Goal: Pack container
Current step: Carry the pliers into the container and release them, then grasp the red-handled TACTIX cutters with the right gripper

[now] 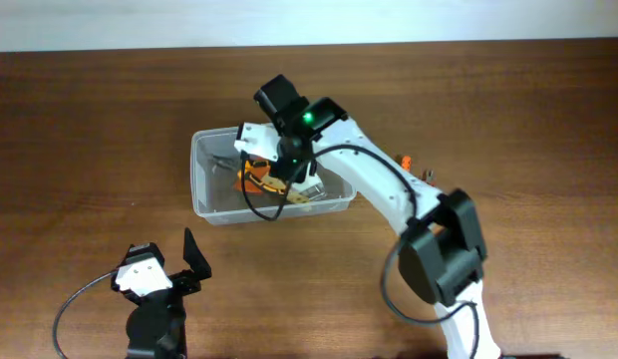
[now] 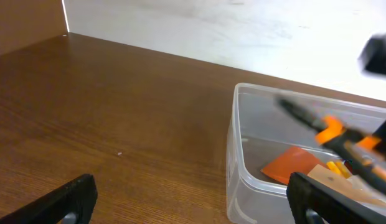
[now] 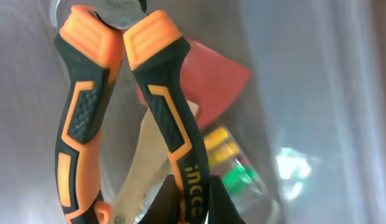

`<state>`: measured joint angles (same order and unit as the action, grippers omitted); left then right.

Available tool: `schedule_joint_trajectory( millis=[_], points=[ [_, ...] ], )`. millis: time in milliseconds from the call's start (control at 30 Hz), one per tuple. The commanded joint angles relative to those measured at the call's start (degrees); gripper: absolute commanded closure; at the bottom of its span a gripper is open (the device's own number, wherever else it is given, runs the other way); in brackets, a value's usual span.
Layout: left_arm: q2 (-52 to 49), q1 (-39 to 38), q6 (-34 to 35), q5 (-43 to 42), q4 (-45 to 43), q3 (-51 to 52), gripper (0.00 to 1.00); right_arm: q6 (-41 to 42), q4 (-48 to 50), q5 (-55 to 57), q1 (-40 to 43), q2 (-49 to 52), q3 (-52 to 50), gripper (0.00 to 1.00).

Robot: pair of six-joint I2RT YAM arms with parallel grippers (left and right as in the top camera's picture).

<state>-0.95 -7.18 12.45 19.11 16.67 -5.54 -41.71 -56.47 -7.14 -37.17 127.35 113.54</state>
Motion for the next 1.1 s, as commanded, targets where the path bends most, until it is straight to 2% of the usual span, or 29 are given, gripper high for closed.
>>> schedule_joint_trajectory(
  millis=[0,33,67,100,233,333,400,533,633,667,767,833,1067],
  points=[
    [0.3,-0.3,-0.5,0.2,0.0,0.2,0.01,-1.2,1.0,-4.9,-0.1,0.5,0.4,0.58],
    [0.3,-0.3,-0.5,0.2,0.0,0.2,0.01,-0.7,1.1,-4.9,-0.1,0.5,0.4,0.54],
    [0.3,-0.3,-0.5,0.2,0.0,0.2,0.01,0.3,1.1,-4.4,-0.1,0.3,0.5,0.3],
    [0.3,-0.3,-0.5,0.2,0.0,0.2,0.01,2.4,1.0,-2.9,-0.1,-0.2,0.9,0.01],
    [0.3,-0.3,-0.5,0.2,0.0,0.2,0.01,13.9,-1.5,5.0,1.2,-3.6,5.1,0.01],
    [0.3,-0.3,-0.5,0.2,0.0,0.2,0.01,18.0,-5.5,7.7,4.3,-7.8,10.0,0.01],
    [0.3,-0.3,-0.5,0.2,0.0,0.2,0.01,22.1,-6.5,8.3,7.8,-10.6,12.4,0.01],
    [0.3,-0.3,-0.5,0.2,0.0,0.2,0.01,36.0,-8.3,6.8,17.7,-15.4,14.0,0.01],
    [0.3,-0.3,-0.5,0.2,0.0,0.2,0.01,37.1,-12.5,5.2,26.3,-16.1,14.0,0.01],
    [0.3,-0.3,-0.5,0.2,0.0,0.2,0.01,39.8,-14.4,5.2,29.2,-15.7,13.7,0.01],
    [0.3,-0.3,-0.5,0.2,0.0,0.2,0.01,50.5,-19.3,4.8,36.7,-13.6,10.5,0.01],
    [0.3,-0.3,-0.5,0.2,0.0,0.2,0.01,54.2,-20.4,3.5,40.2,-12.1,6.3,0.04],
    [0.3,-0.3,-0.5,0.2,0.0,0.2,0.01,54.6,-15.2,1.3,42.2,-9.2,-12.2,0.18]
  ],
)
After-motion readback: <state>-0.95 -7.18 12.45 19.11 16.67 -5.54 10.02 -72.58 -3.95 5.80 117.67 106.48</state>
